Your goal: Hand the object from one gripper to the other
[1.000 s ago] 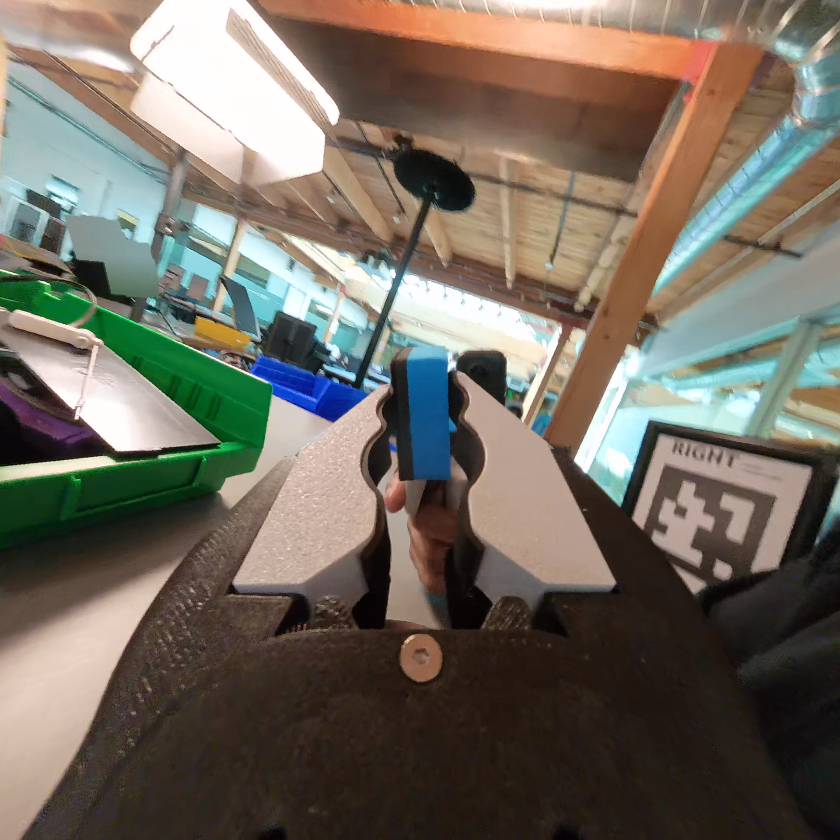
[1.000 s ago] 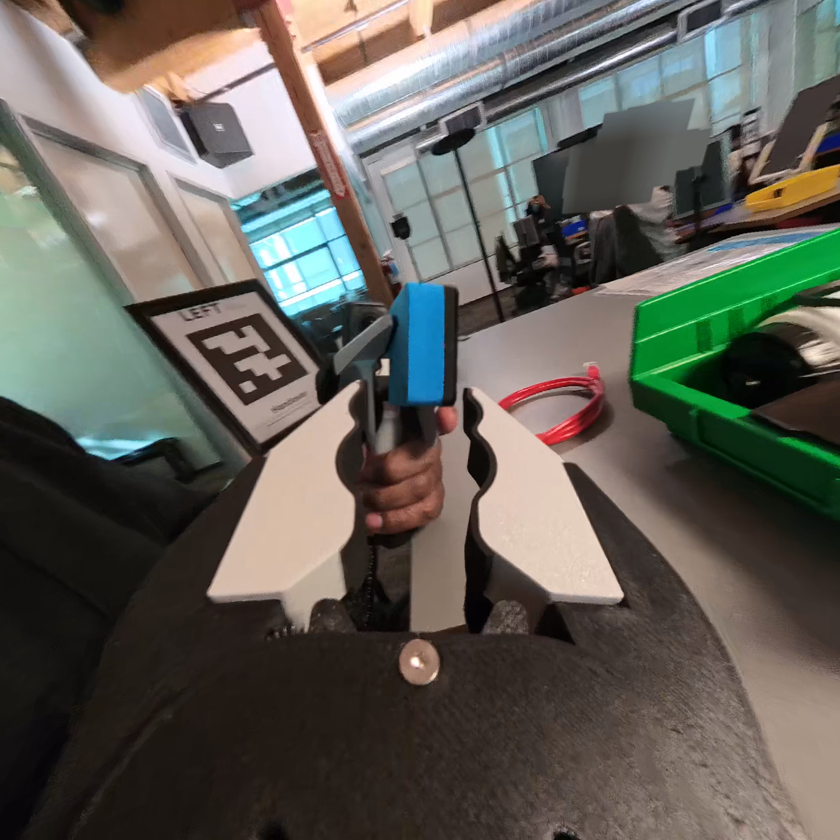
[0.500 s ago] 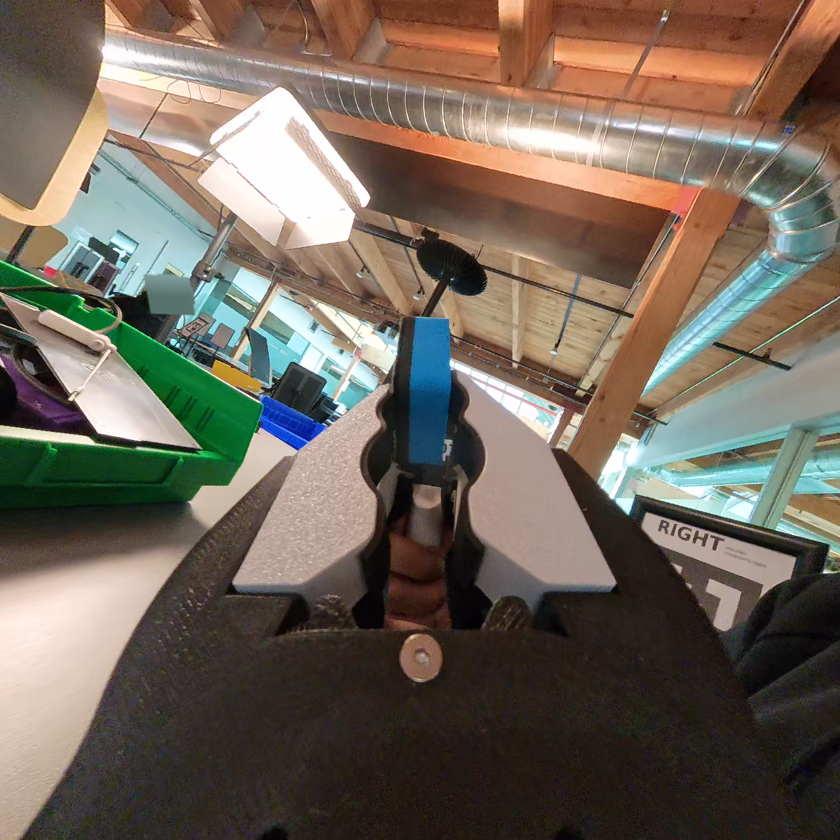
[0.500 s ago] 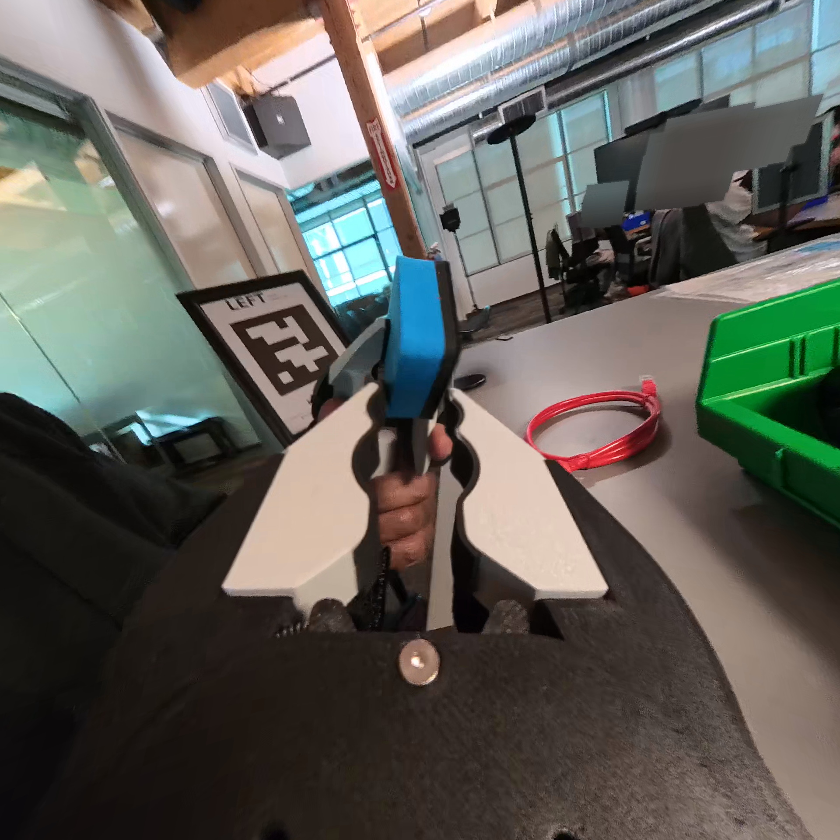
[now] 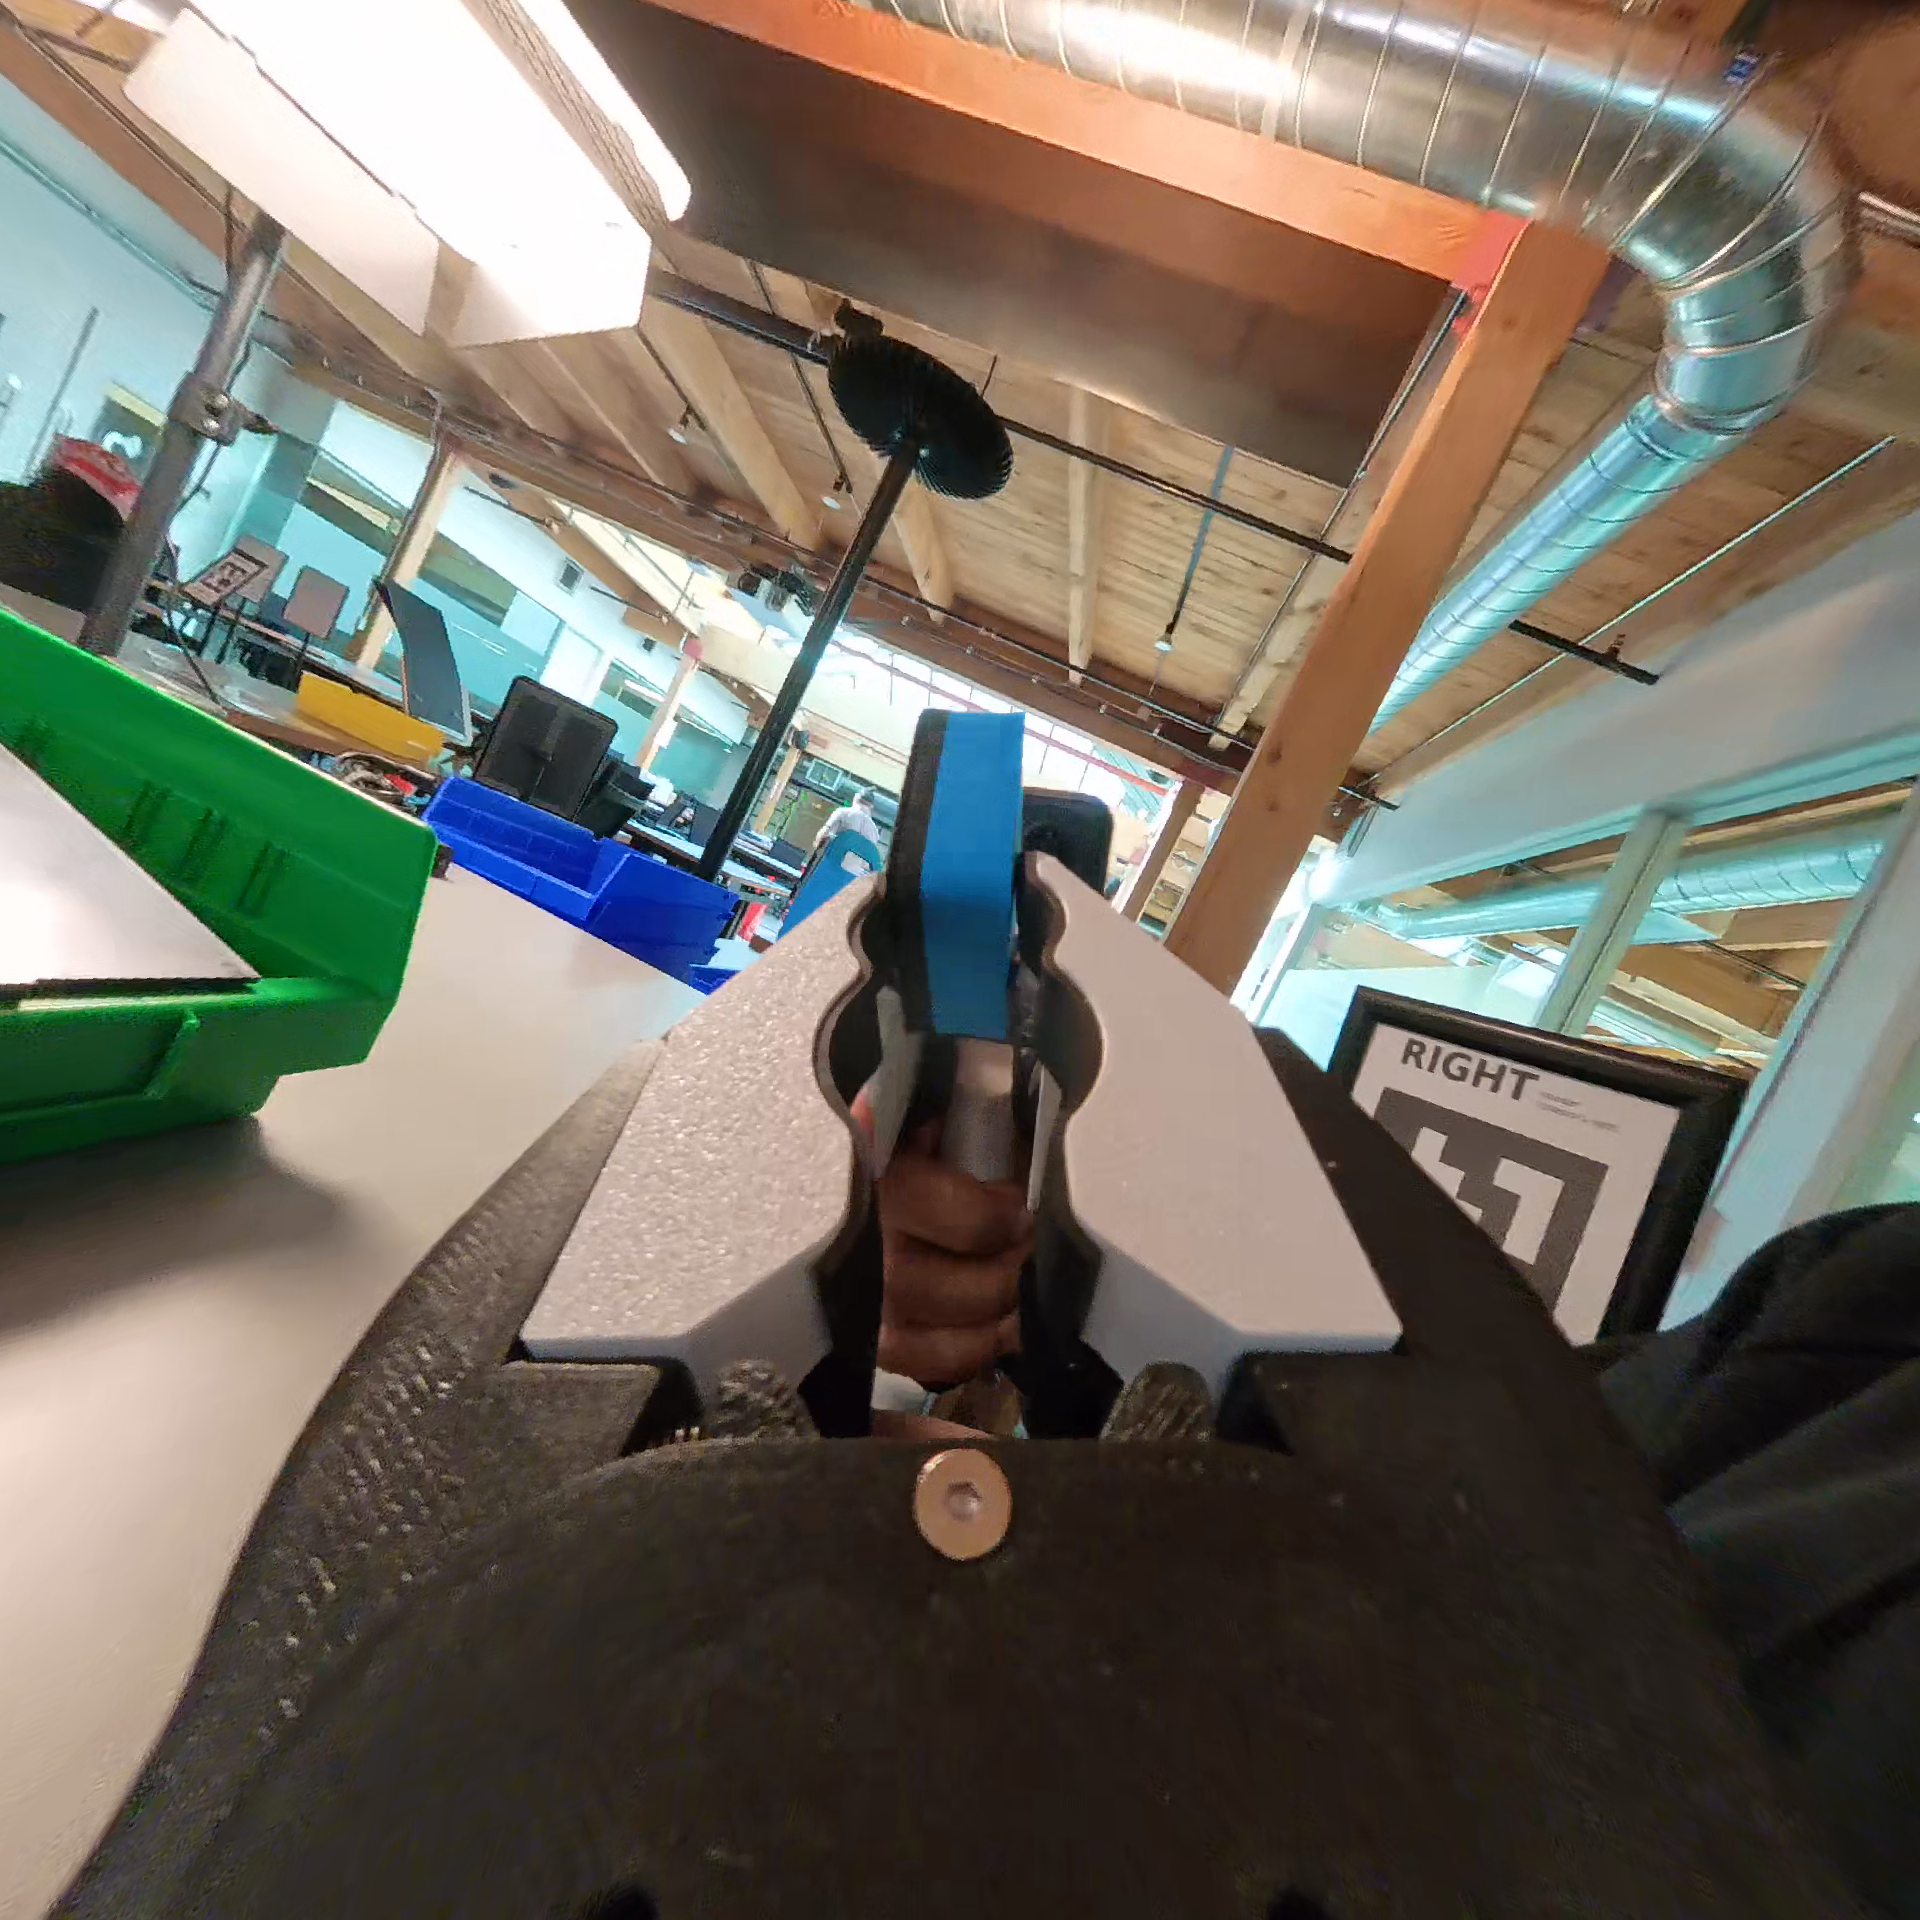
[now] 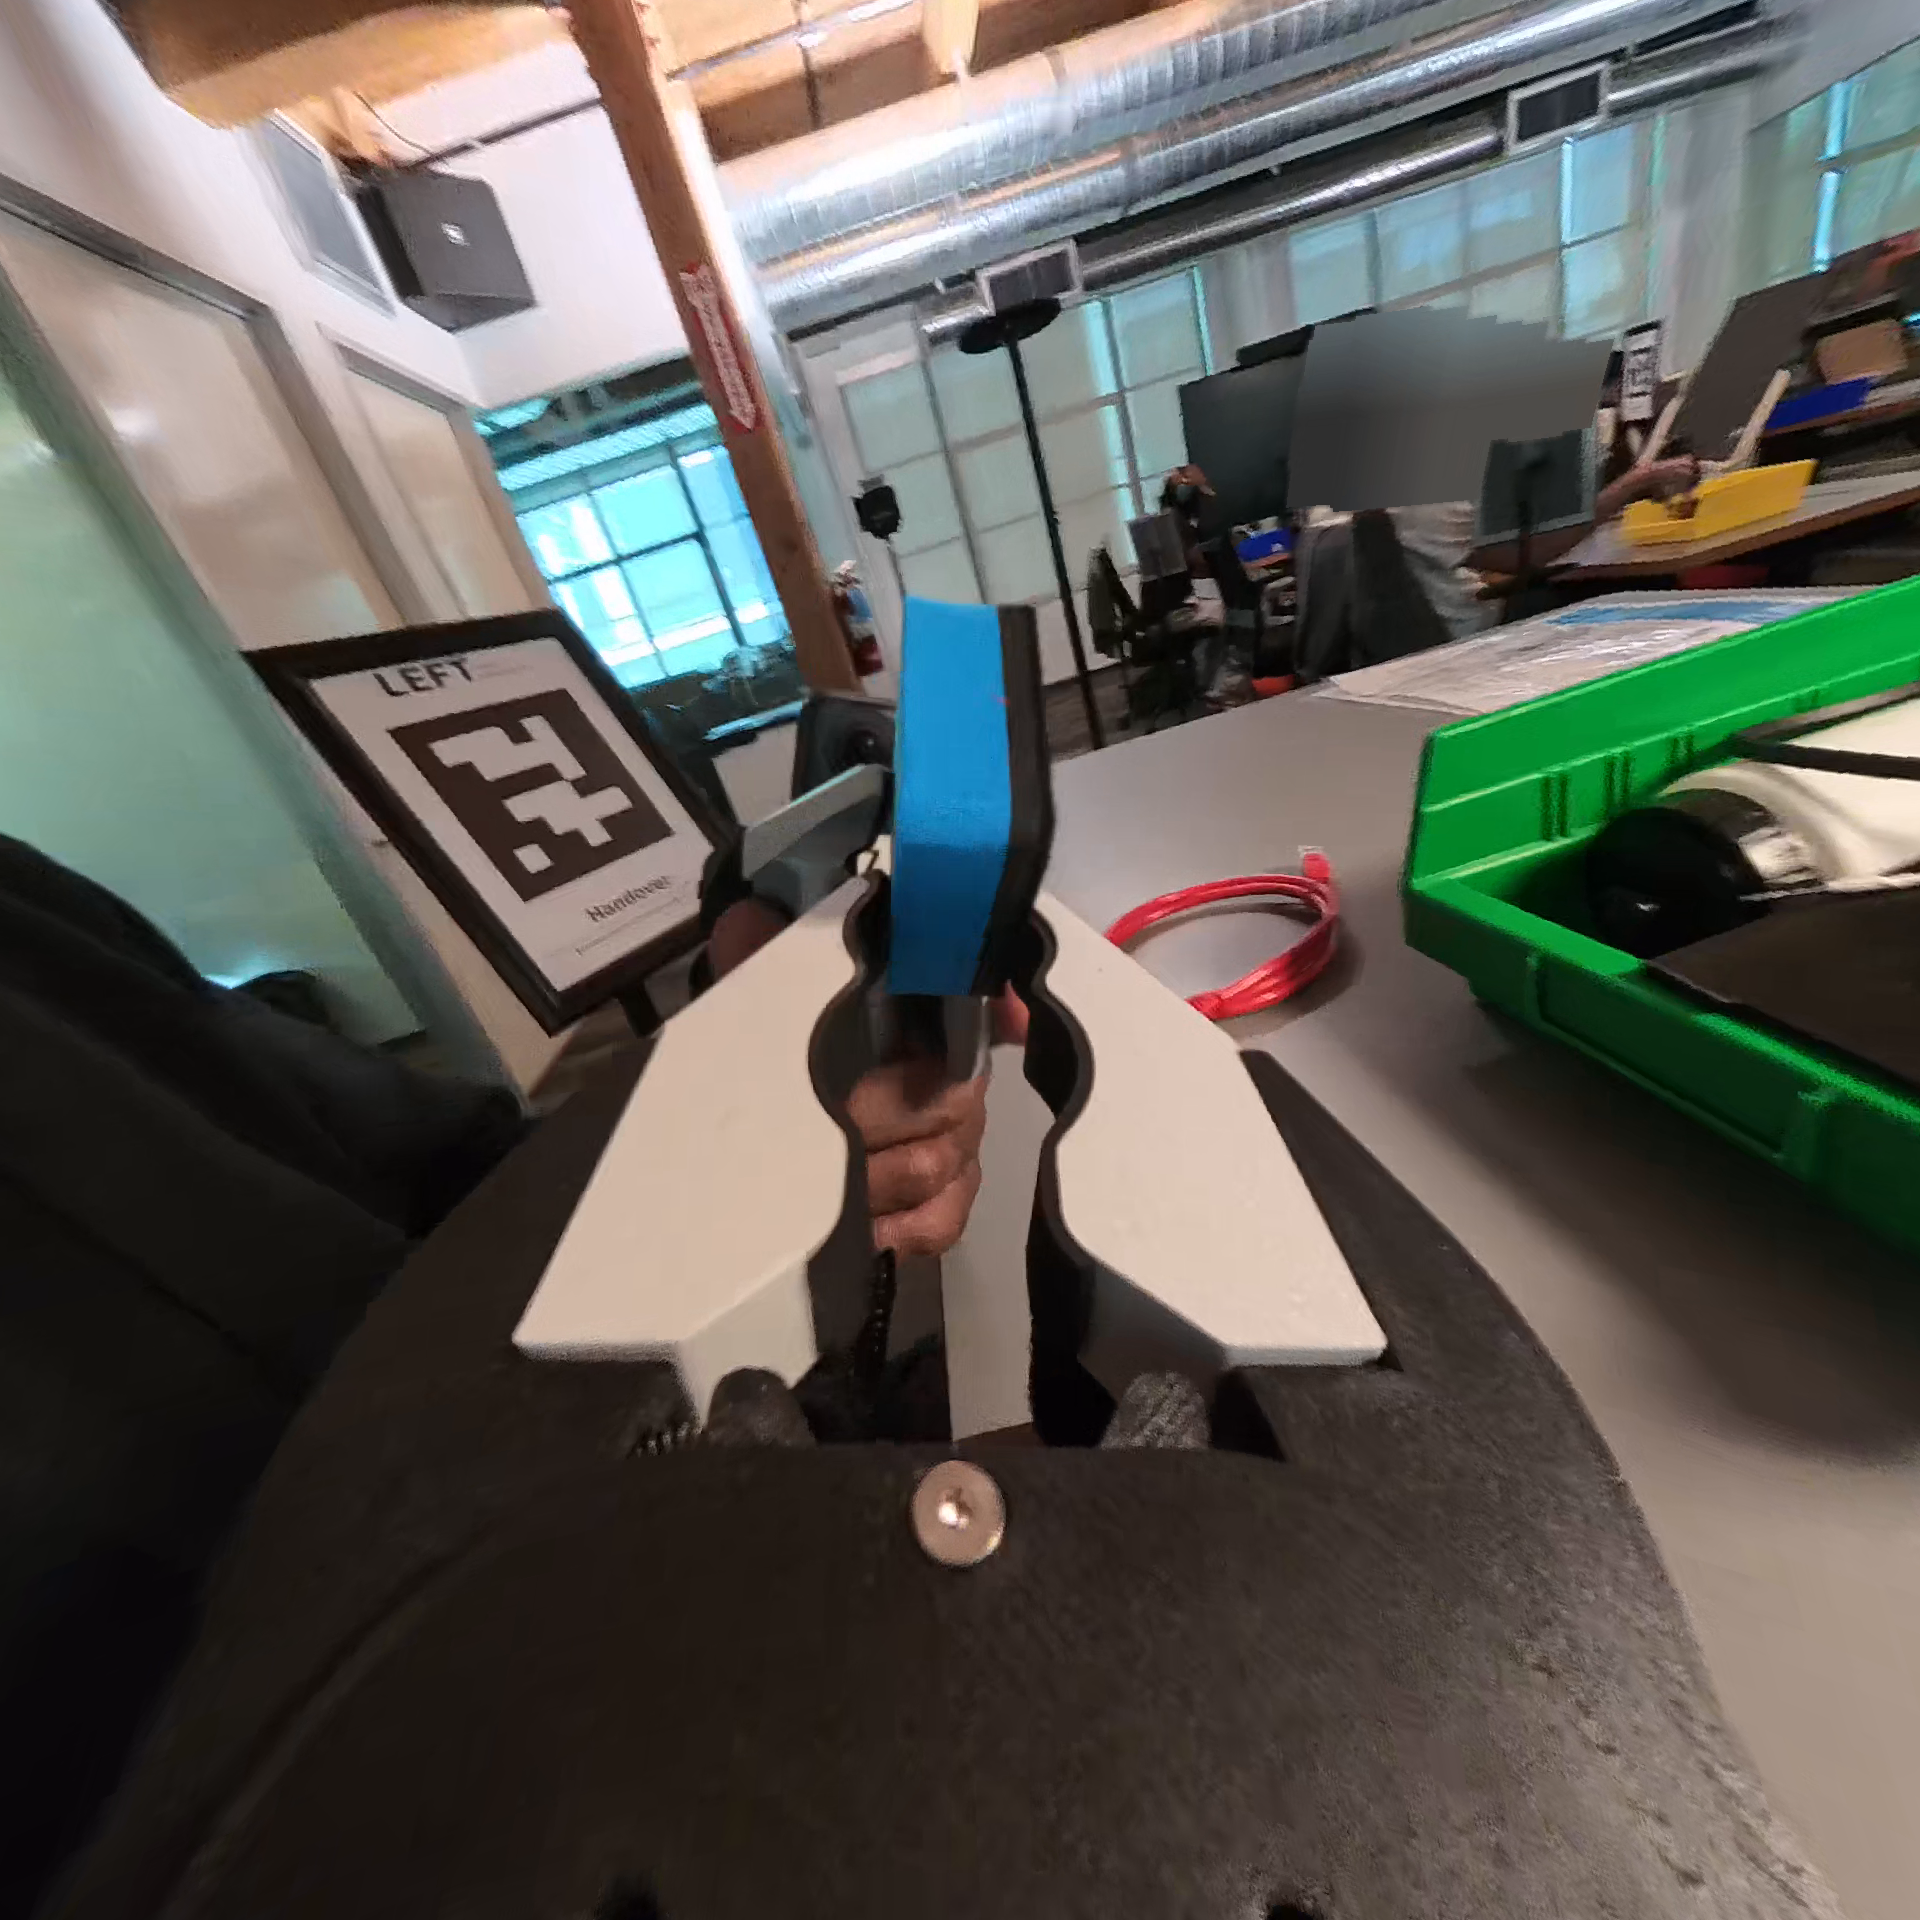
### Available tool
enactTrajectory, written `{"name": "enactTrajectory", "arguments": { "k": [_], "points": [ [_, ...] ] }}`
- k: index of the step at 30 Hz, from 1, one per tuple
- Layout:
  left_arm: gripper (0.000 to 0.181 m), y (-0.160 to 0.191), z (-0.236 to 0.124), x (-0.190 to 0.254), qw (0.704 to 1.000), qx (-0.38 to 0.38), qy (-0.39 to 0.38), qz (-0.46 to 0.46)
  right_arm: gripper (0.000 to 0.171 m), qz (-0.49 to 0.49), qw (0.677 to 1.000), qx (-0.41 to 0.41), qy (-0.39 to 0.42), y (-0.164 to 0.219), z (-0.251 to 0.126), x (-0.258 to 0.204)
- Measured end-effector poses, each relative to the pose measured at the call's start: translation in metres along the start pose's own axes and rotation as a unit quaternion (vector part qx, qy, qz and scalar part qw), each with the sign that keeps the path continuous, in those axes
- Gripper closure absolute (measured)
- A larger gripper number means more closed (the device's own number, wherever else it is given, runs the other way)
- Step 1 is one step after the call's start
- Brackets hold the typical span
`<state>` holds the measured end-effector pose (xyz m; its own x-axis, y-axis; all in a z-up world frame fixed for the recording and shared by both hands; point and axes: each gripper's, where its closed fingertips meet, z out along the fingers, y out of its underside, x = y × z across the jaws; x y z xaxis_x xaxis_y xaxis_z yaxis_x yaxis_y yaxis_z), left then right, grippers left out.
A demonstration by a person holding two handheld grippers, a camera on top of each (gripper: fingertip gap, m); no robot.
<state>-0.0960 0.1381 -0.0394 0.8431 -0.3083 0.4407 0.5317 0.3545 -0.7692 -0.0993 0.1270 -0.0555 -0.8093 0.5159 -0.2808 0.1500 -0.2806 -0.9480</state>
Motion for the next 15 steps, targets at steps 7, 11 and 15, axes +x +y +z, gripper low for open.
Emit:
{"name": "enactTrajectory", "arguments": {
  "k": [7,11,15],
  "points": [
    [0.159,0.013,0.016,0.004,0.998,-0.051,0.034,0.024,0.138,-0.024,0.998,0.001,0.064,-0.009,-0.029,0.004],
    [0.159,0.012,0.02,0.003,0.997,-0.018,0.055,-0.048,0.148,-0.005,0.998,0.022,0.065,-0.01,-0.032,0.005],
    [0.139,0.021,0.023,0.002,0.995,-0.057,0.068,-0.053,0.149,-0.025,0.997,-0.021,0.071,-0.003,-0.039,0.002]
  ]
}}
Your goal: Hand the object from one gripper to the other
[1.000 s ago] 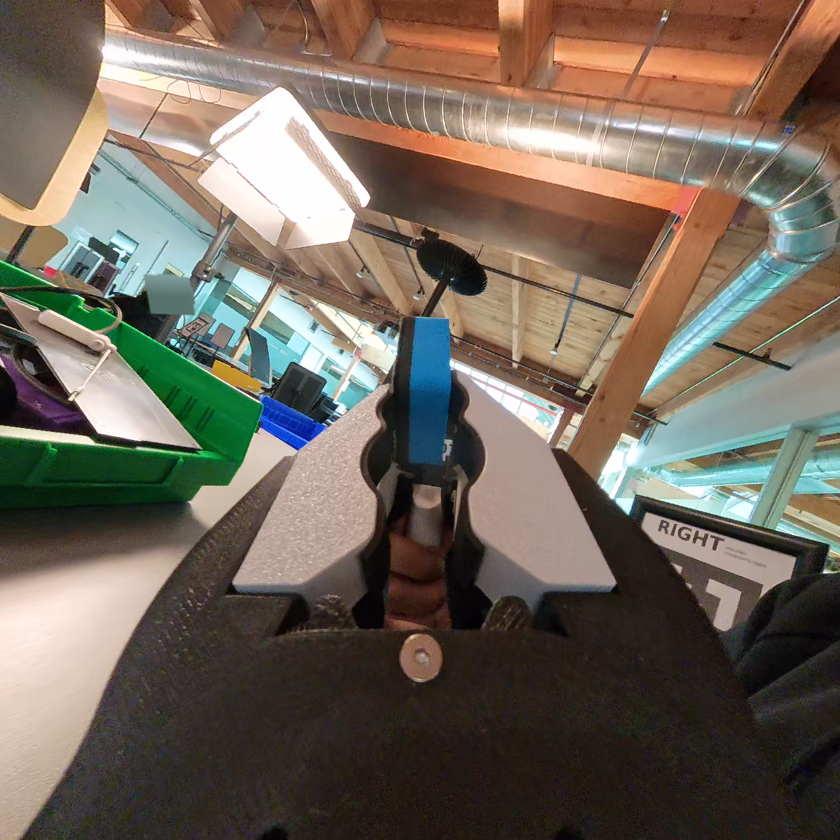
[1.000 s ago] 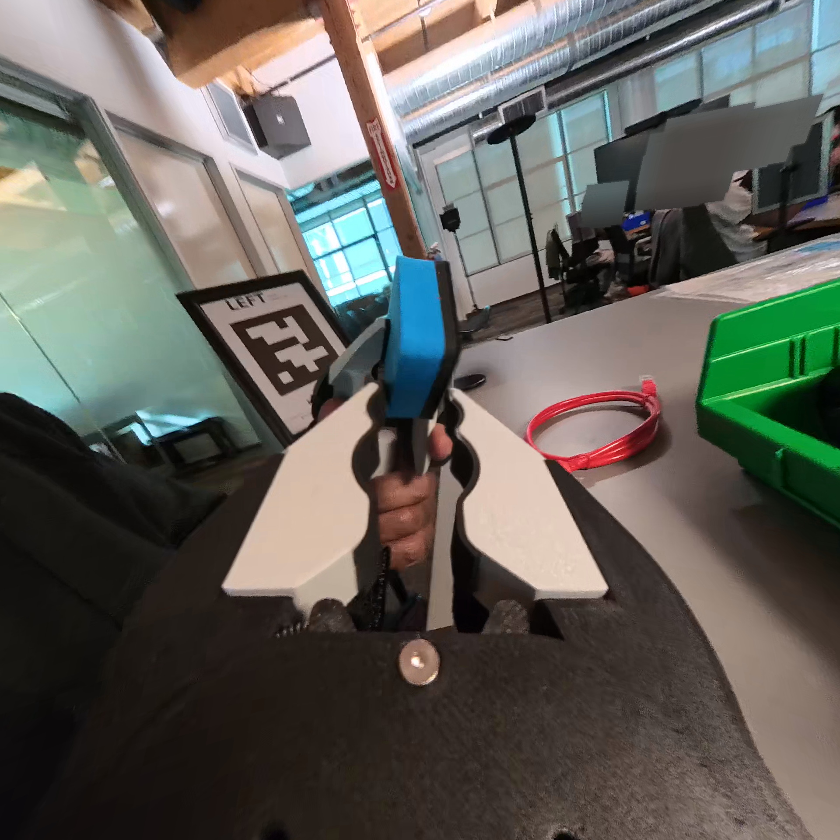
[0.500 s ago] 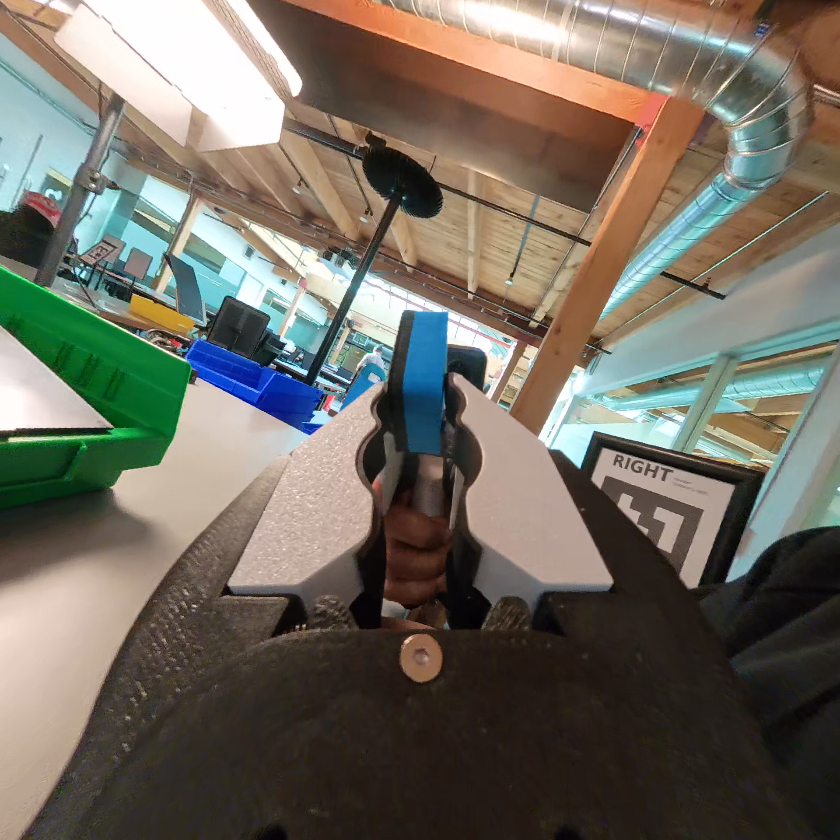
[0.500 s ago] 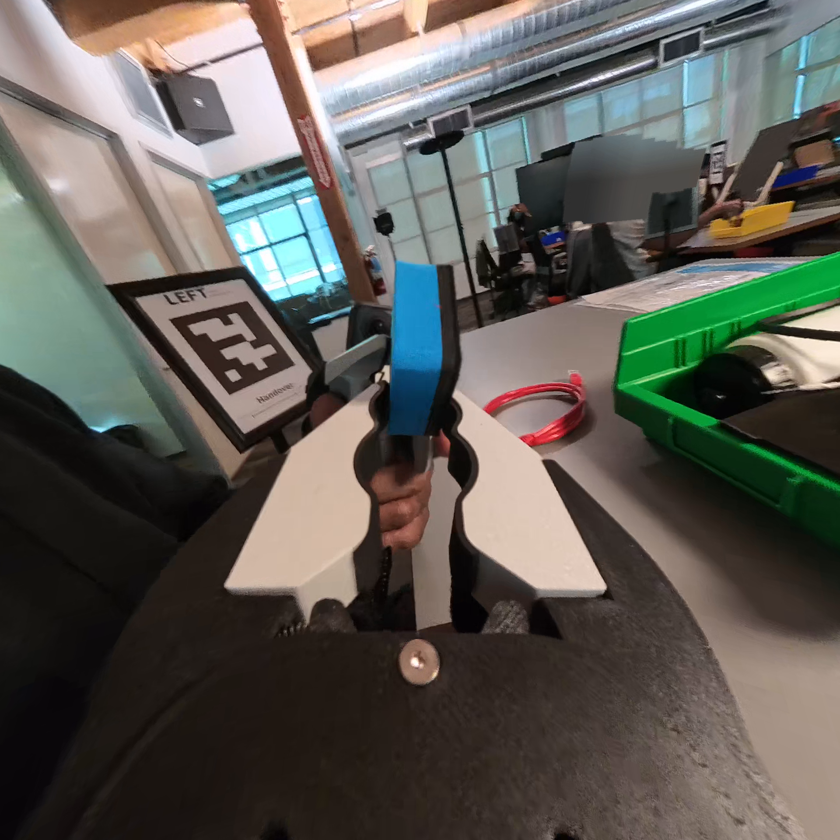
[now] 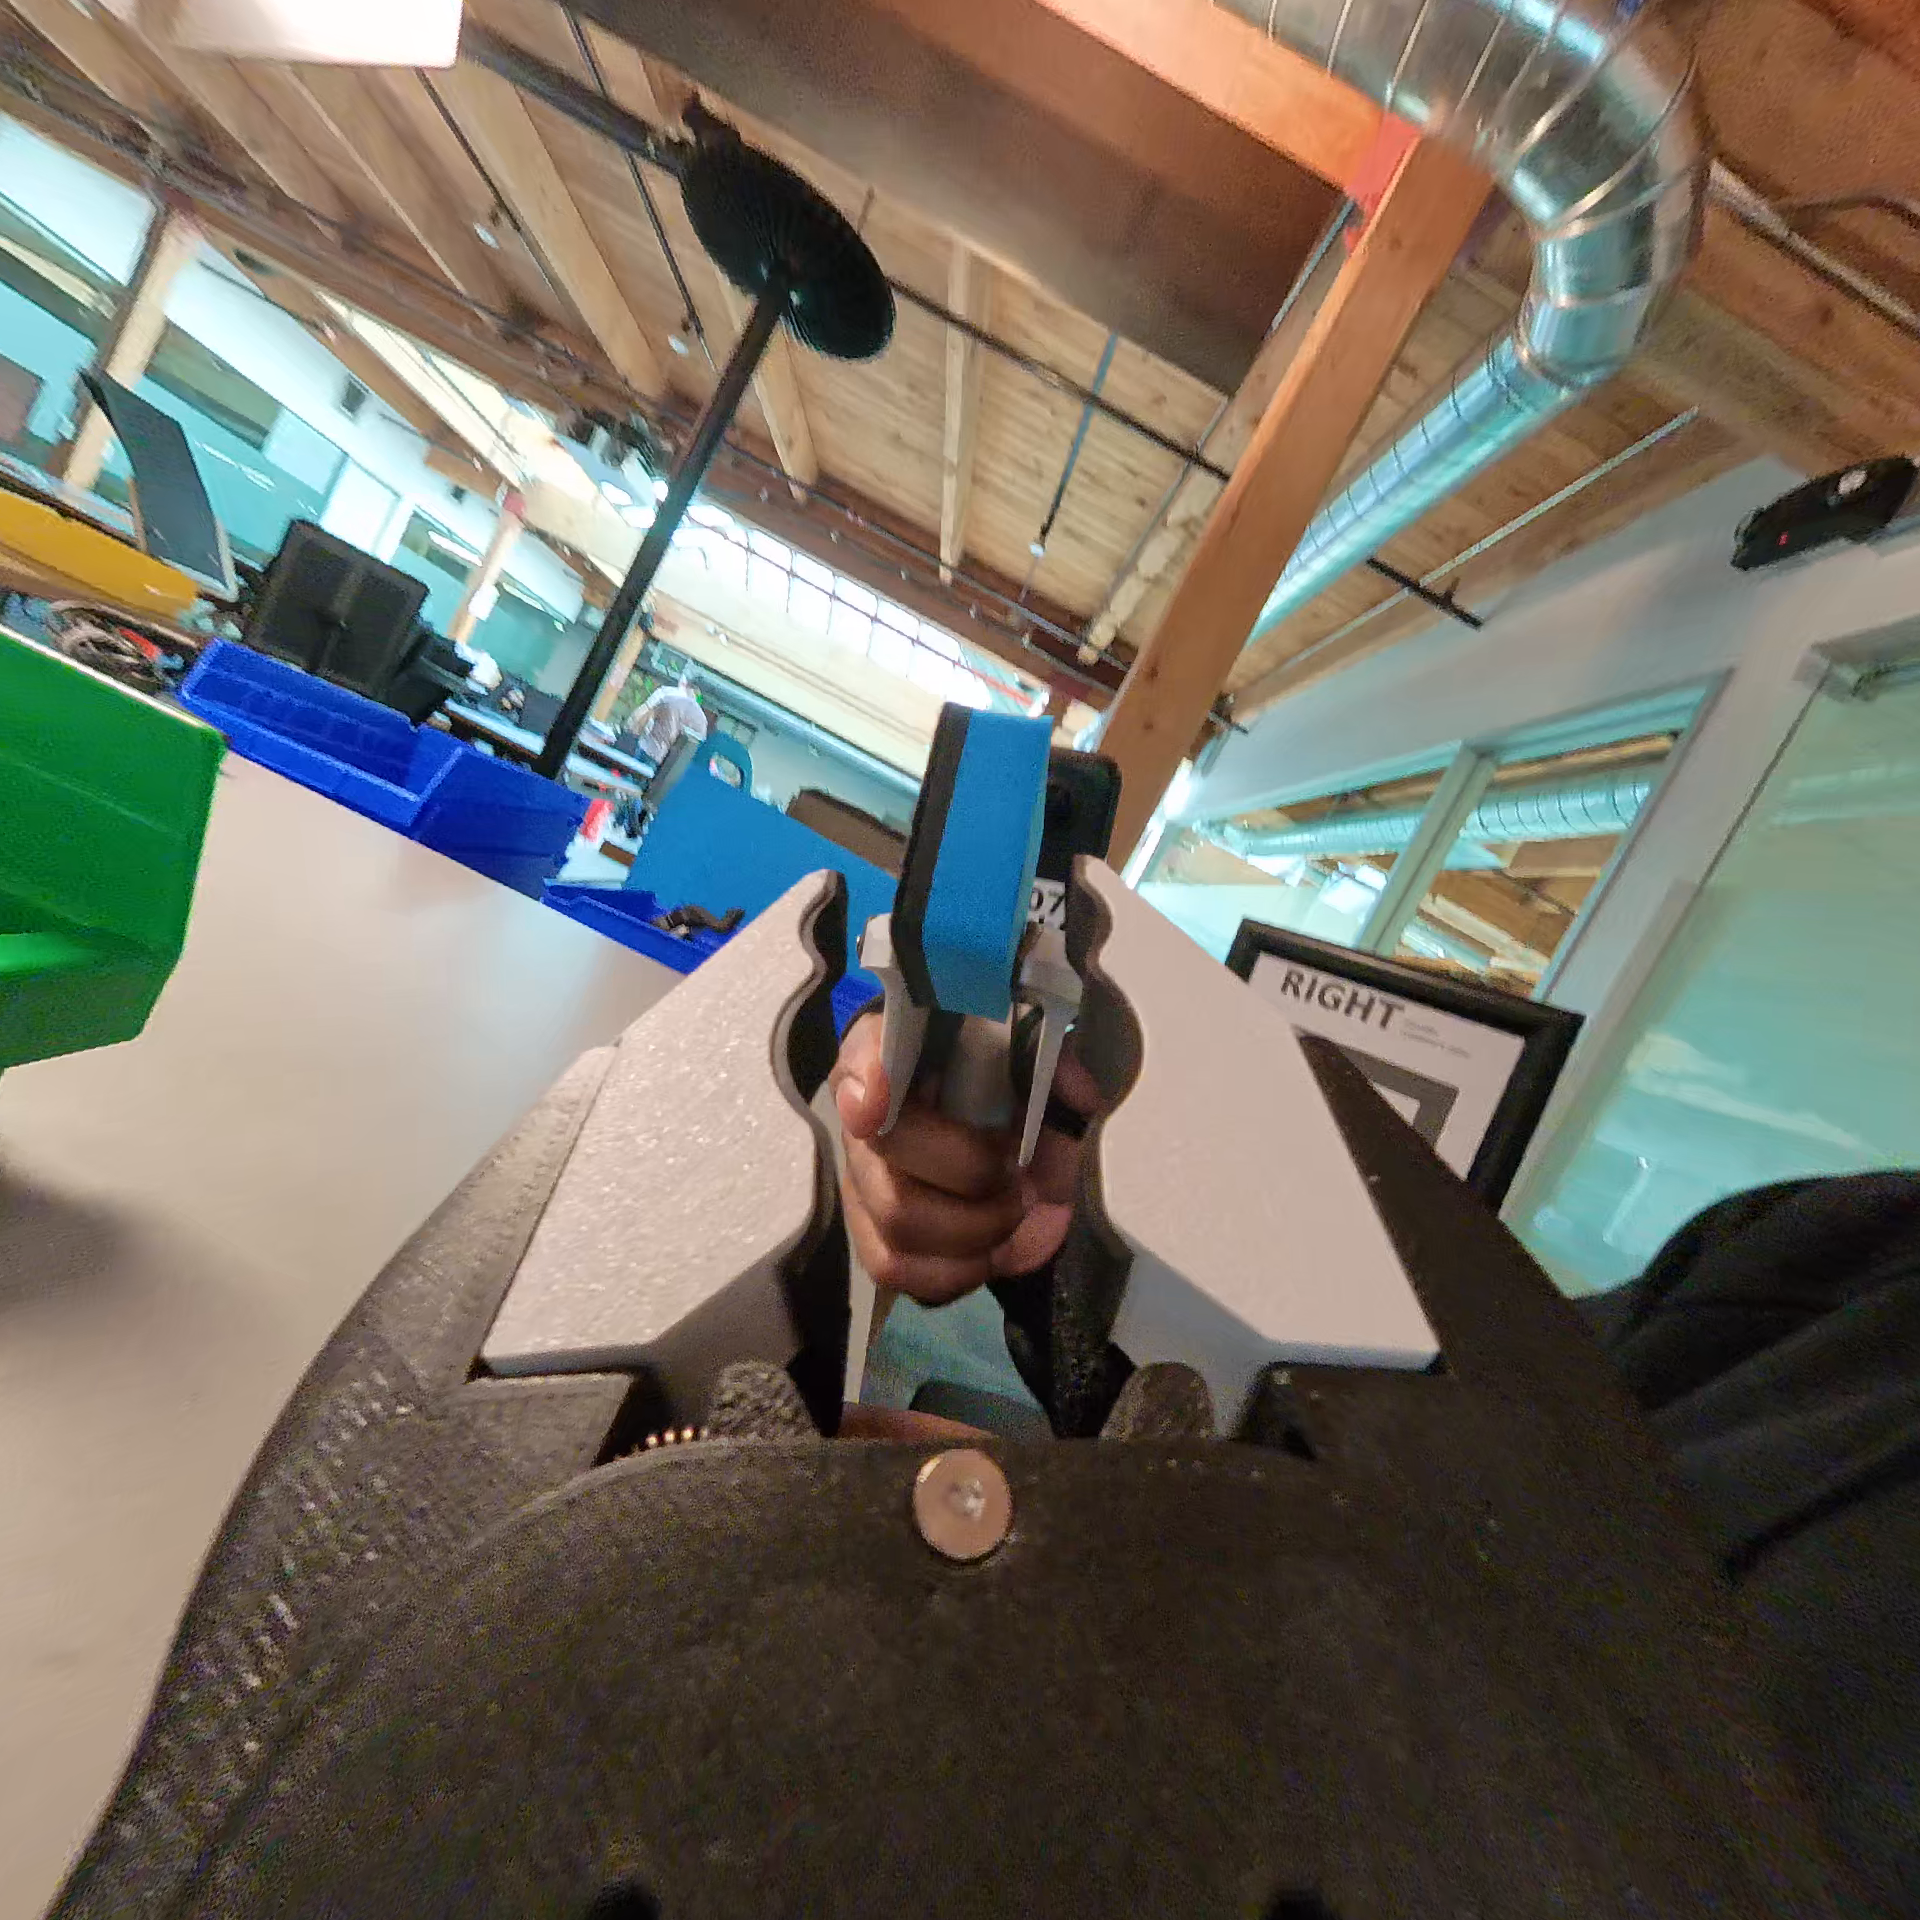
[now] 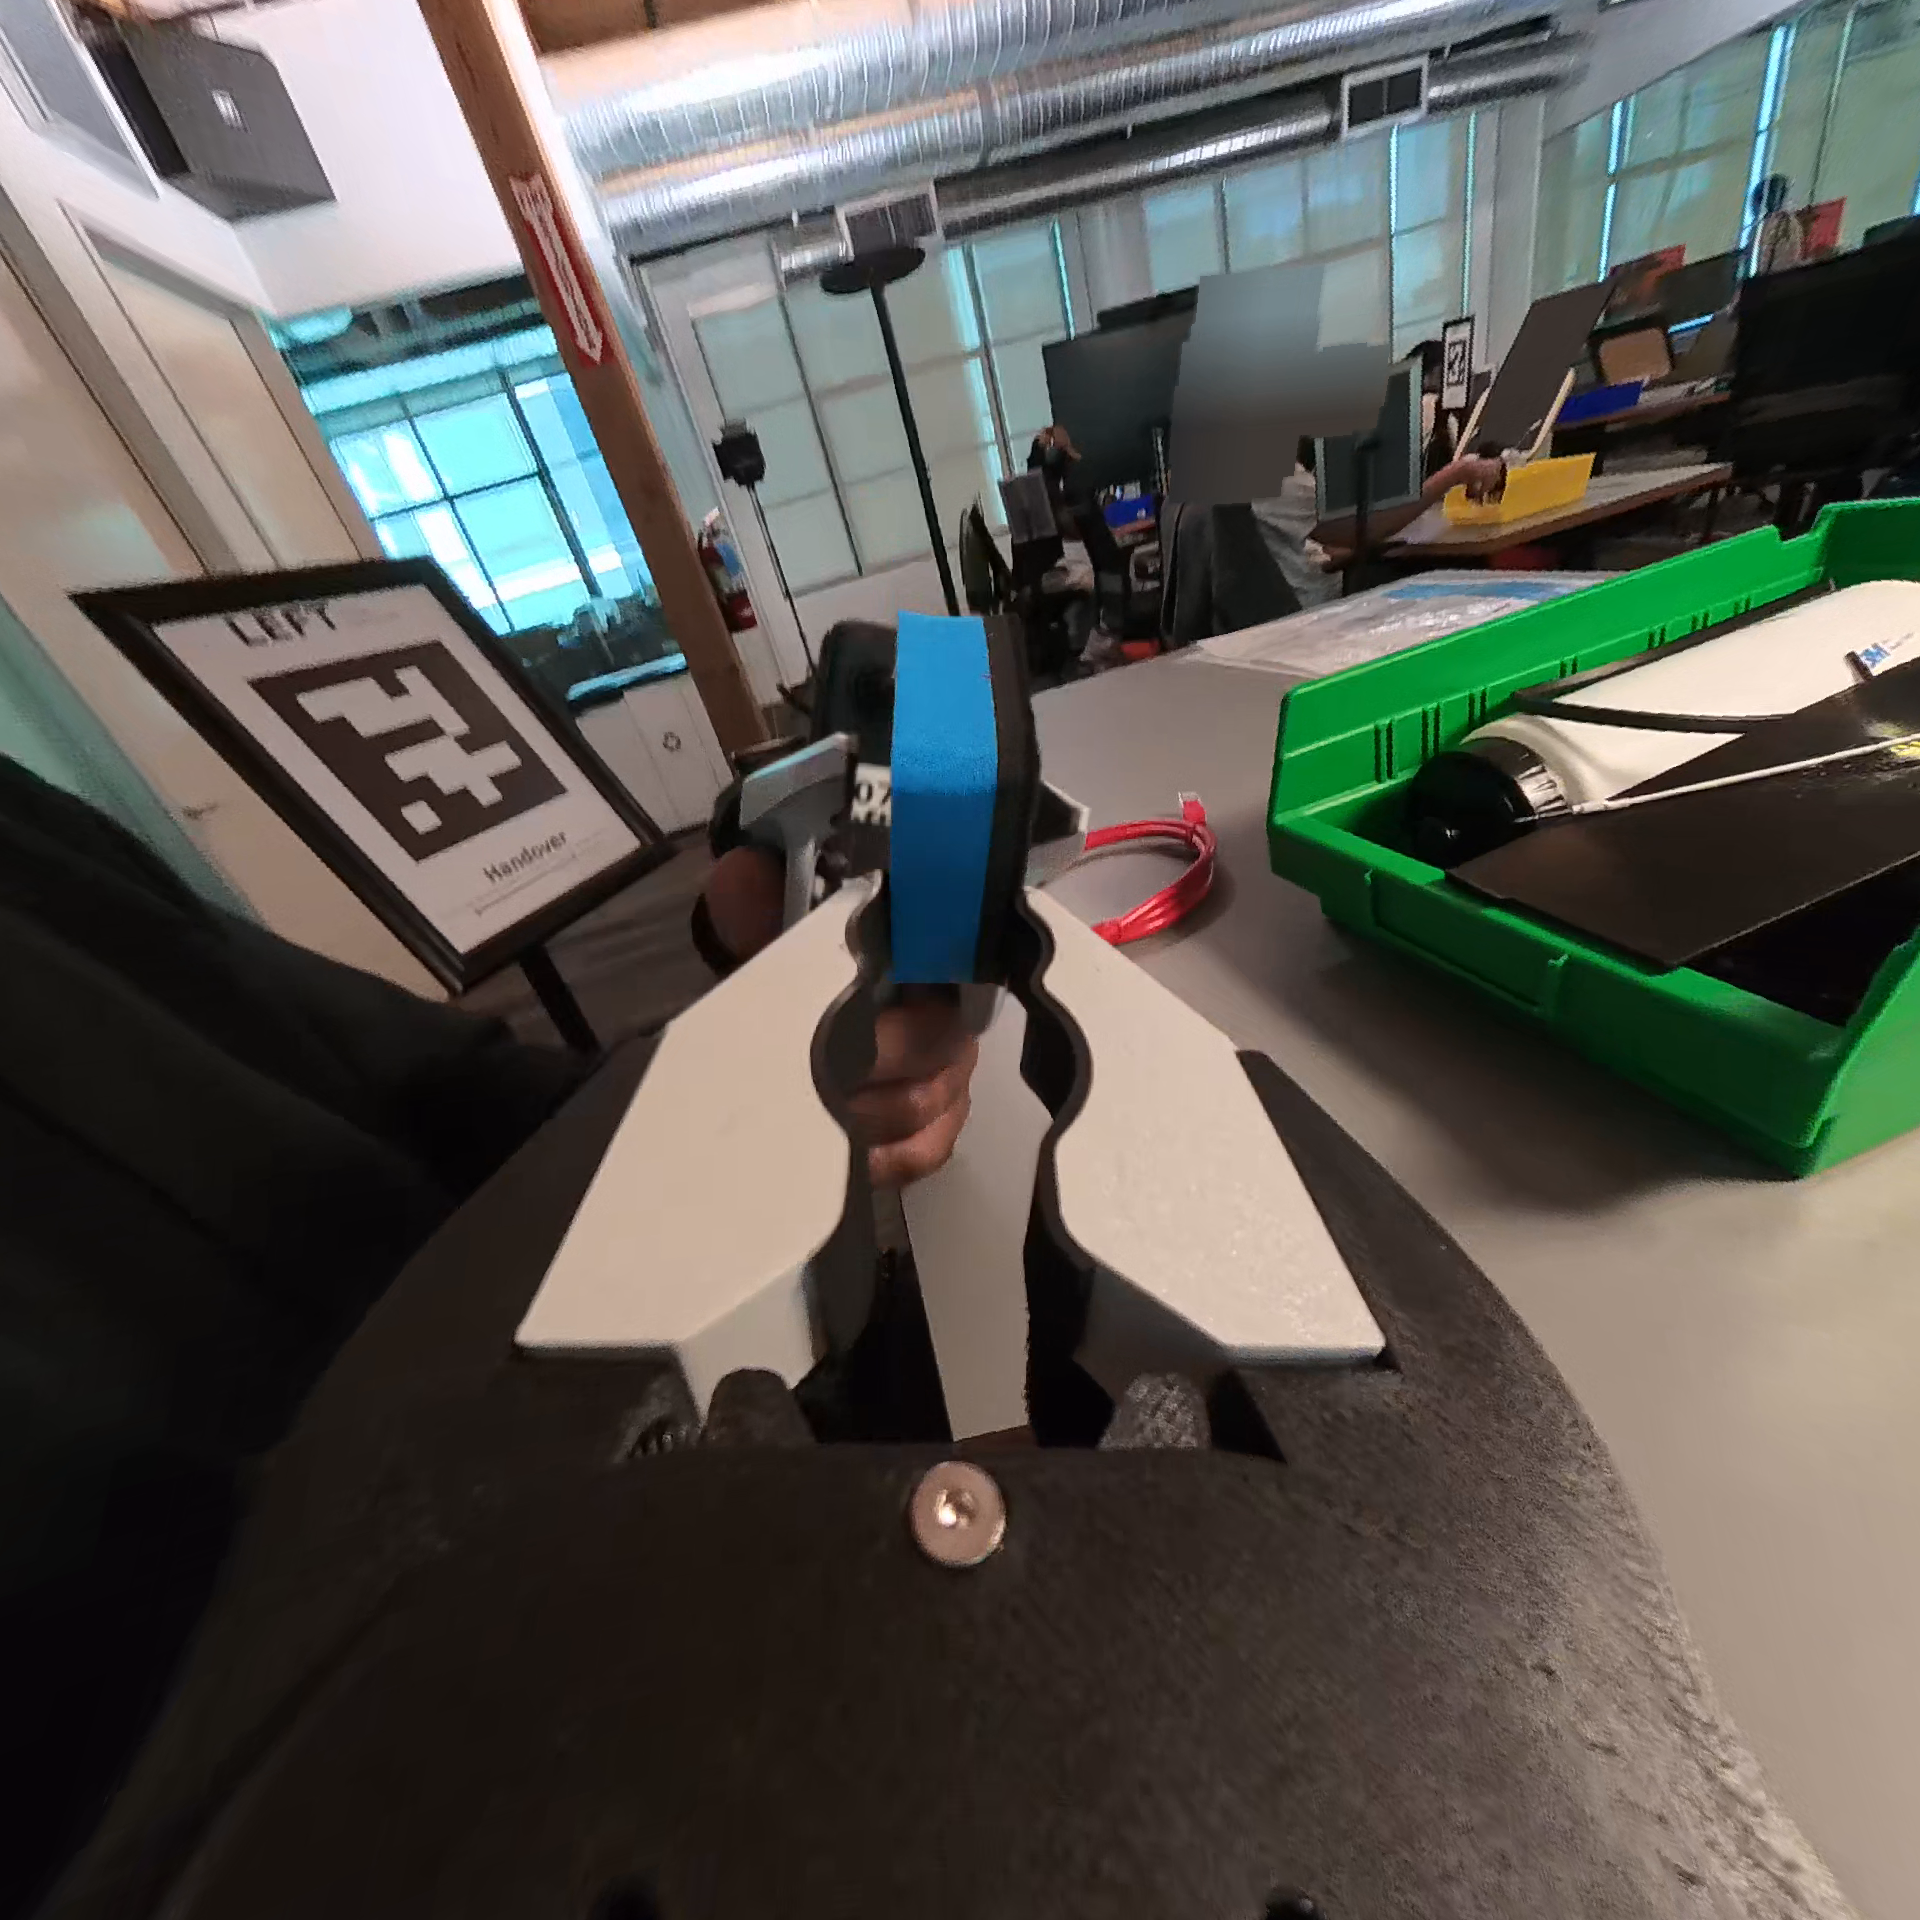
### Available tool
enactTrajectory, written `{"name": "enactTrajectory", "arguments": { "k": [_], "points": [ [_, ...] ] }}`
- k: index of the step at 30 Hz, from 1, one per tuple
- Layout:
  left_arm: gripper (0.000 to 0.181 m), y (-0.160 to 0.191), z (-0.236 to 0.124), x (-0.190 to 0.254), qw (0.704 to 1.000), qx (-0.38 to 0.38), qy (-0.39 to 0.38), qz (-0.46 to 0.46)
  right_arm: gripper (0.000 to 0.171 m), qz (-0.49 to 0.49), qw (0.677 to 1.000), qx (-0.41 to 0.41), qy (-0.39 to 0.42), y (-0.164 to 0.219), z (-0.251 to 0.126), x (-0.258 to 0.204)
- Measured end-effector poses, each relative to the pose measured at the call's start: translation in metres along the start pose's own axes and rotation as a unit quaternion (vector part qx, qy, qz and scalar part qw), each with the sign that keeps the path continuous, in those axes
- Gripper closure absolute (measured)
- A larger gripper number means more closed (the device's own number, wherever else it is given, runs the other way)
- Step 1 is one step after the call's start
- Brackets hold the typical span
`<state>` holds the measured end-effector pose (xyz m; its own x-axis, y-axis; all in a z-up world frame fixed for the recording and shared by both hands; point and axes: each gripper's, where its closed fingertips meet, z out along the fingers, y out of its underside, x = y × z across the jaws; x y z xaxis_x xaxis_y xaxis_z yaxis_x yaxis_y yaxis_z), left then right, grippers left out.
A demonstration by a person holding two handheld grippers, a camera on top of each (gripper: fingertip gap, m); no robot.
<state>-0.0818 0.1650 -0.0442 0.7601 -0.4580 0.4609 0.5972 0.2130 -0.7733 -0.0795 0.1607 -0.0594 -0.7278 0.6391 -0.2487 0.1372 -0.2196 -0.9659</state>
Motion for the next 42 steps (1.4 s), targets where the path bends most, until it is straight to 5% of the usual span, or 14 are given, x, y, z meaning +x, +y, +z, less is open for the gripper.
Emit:
{"name": "enactTrajectory", "arguments": {
  "k": [5,8,11,13,16,19,23,28,31,33,35,37,39,42],
  "points": [
    [0.157,0.017,0.002,0.009,0.996,-0.067,0.008,0.065,0.146,-0.03,0.998,-0.049,-0.015,0.008,-0.007,-0.008],
    [0.159,0.0,0.0,0.01,0.999,0.006,-0.011,0.045,0.128,-0.001,1.0,0.005,-0.02,-0.006,-0.003,-0.006],
    [0.159,-0.006,-0.004,0.01,0.998,0.058,-0.011,-0.002,0.148,0.003,0.999,0.026,-0.036,-0.01,0.003,-0.008],
    [0.157,-0.002,-0.005,0.014,0.999,0.044,-0.007,0.005,0.149,-0.002,0.999,0.019,-0.05,-0.009,0.005,-0.011],
    [0.13,-0.003,-0.008,0.018,0.999,0.014,-0.014,0.029,0.148,-0.021,0.998,-0.025,-0.06,0.0,0.004,-0.015],
    [0.158,0.006,-0.011,0.021,0.995,-0.036,-0.032,0.09,0.147,-0.041,0.996,-0.046,-0.071,0.002,0.003,-0.021],
    [0.159,-0.023,-0.018,0.032,0.992,0.081,-0.033,0.087,0.121,-0.001,0.997,0.015,-0.082,-0.014,0.007,-0.019],
    [0.155,-0.01,-0.016,0.022,0.996,0.069,-0.045,0.045,0.148,-0.007,0.996,0.009,-0.094,-0.01,0.018,-0.021],
    [0.128,-0.018,-0.023,0.022,0.996,0.067,-0.047,0.042,0.148,-0.023,0.995,-0.027,-0.096,-0.003,0.017,-0.019],
    [0.157,-0.009,-0.025,0.02,0.996,0.018,-0.062,0.068,0.148,-0.033,0.993,-0.043,-0.103,-0.001,0.015,-0.021],
    [0.159,-0.01,-0.029,0.02,0.99,0.01,-0.085,0.109,0.143,-0.035,0.995,-0.033,-0.089,-0.005,0.018,-0.016],
    [0.159,-0.028,-0.036,0.024,0.985,0.078,-0.097,0.117,0.116,-0.002,0.996,0.003,-0.093,-0.014,0.022,-0.014],
    [0.159,-0.038,-0.042,0.028,0.985,0.127,-0.086,0.076,0.108,0.026,0.993,0.004,-0.115,-0.01,0.029,-0.018],
    [0.158,-0.022,-0.036,0.021,0.989,0.088,-0.098,0.072,0.148,0.012,0.993,-0.008,-0.119,-0.001,0.039,-0.024]
  ]
}}
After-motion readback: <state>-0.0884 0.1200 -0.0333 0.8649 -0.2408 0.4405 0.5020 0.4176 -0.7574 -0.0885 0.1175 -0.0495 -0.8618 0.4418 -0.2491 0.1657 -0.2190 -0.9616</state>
